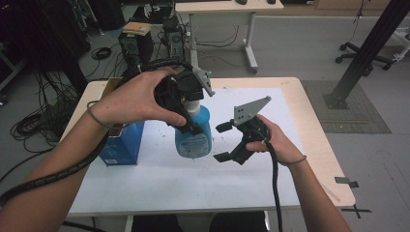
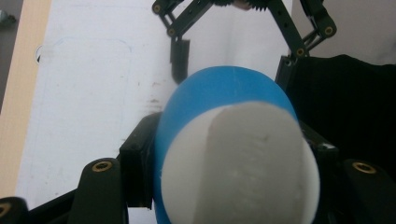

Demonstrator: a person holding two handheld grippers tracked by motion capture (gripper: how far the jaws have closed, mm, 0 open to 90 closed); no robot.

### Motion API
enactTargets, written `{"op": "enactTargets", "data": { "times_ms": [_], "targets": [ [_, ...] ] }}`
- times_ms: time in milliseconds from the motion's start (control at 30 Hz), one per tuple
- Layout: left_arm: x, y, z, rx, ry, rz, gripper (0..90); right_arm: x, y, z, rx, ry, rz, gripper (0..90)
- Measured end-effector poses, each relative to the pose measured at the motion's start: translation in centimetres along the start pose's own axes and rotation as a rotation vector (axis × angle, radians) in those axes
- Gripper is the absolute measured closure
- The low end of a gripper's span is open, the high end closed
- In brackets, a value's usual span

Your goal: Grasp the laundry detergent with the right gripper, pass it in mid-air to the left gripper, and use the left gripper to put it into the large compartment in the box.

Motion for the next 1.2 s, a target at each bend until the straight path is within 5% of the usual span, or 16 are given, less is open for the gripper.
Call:
{"op": "enactTargets", "data": {
  "times_ms": [33,133,233,433,467,567,700,900,1200],
  "targets": [
    [0.0,0.0,0.0,0.0,0.0,0.0,37.6,0.8,-0.5,1.4,-0.017,0.09,0.02,5.6],
    [0.0,-0.1,0.0,-0.002,0.003,-0.002,37.6,0.8,-0.5,1.4,-0.017,0.09,0.02,5.6],
    [0.1,-0.1,0.0,-0.001,0.0,-0.001,37.6,1.9,-1.0,3.2,-0.035,0.191,0.046,5.6],
    [0.2,-0.1,0.1,0.0,0.001,-0.003,37.6,2.8,-1.3,4.5,-0.055,0.264,0.059,5.8],
    [0.2,-0.1,0.1,0.0,0.001,-0.003,37.6,3.3,-1.5,5.3,-0.066,0.32,0.063,5.8],
    [0.2,-0.1,0.2,0.002,0.002,-0.003,37.6,3.3,-1.5,5.3,-0.066,0.32,0.063,6.5],
    [0.2,0.0,0.3,0.005,0.004,-0.008,37.5,4.1,-2.2,7.1,-0.095,0.453,0.092,7.3],
    [0.4,-0.1,0.3,0.007,0.003,-0.013,37.6,4.2,-2.5,8.0,-0.106,0.523,0.106,9.5],
    [1.4,0.1,-0.2,0.008,0.011,-0.037,37.6,4.2,-2.6,8.3,-0.103,0.539,0.118,8.3]
  ]
}}
Point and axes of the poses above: each handheld gripper's, and its own axes: x roughly backward along the jaws, z roughly out of its underside, y roughly to its left, the point moved 6 cm from there along -x, roughly forward along the jaws, and after that the axes turned 5 degrees about z, right-handed, at the moved point
